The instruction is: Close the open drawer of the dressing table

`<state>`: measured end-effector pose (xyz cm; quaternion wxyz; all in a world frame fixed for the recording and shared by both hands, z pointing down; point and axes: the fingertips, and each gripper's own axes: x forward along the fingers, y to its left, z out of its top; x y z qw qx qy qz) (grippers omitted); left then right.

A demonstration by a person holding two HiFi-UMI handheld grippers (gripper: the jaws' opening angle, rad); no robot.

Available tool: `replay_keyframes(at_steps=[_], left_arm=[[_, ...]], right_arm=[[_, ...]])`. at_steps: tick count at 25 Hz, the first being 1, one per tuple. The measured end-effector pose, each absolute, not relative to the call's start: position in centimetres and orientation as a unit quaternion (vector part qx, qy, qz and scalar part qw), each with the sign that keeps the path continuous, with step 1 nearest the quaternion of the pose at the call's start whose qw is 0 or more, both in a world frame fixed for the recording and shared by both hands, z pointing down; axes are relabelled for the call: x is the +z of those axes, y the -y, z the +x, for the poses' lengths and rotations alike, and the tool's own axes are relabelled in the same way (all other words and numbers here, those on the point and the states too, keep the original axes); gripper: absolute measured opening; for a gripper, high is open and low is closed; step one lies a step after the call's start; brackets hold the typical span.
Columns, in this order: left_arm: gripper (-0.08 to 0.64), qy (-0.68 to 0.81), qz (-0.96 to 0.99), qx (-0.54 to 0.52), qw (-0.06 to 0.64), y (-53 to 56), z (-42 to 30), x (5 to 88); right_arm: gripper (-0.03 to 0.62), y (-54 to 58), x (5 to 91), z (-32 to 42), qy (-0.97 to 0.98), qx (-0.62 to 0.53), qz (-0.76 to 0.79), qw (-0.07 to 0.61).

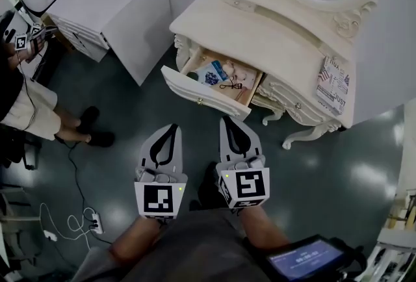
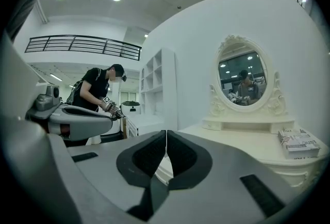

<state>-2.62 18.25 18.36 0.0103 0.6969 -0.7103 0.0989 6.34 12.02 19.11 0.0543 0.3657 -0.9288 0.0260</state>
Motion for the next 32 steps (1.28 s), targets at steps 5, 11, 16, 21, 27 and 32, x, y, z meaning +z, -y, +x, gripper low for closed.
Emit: replay_keyframes(at_steps=[5,11,16,21,27,32], left_arm=[[0.017,0.712,0.694,0.109,0.012,-12.5,-4.1,18.2],[0.017,0.713,0.693,0.103,-0.014,-8.5,-5.0,16.1],[0.017,0.712,0.695,0.099,-0.022,-6.8,-6.5,15.2],[0.017,0.694,0.712,0.101,-0.016,-5.1,-8.4,16.2],[0.017,0.66,0.745,0.099,0.0,-2.2,-11.1,17.5],[0.017,0.633,0.767,0.104,0.023,-0.5,-13.1,20.2]], right_arm=[[0.015,-6.4,18.8,5.3,0.928,0.025,0.368,0.048],[0.015,-2.2,17.6,5.4,0.923,0.016,0.382,0.036],[0.015,0.0,16.6,4.5,0.918,0.01,0.396,0.028],[0.015,1.3,17.1,3.4,0.907,0.009,0.421,0.035],[0.015,3.0,18.8,1.7,0.884,0.021,0.464,0.052],[0.015,3.8,21.7,0.4,0.868,0.04,0.49,0.074]])
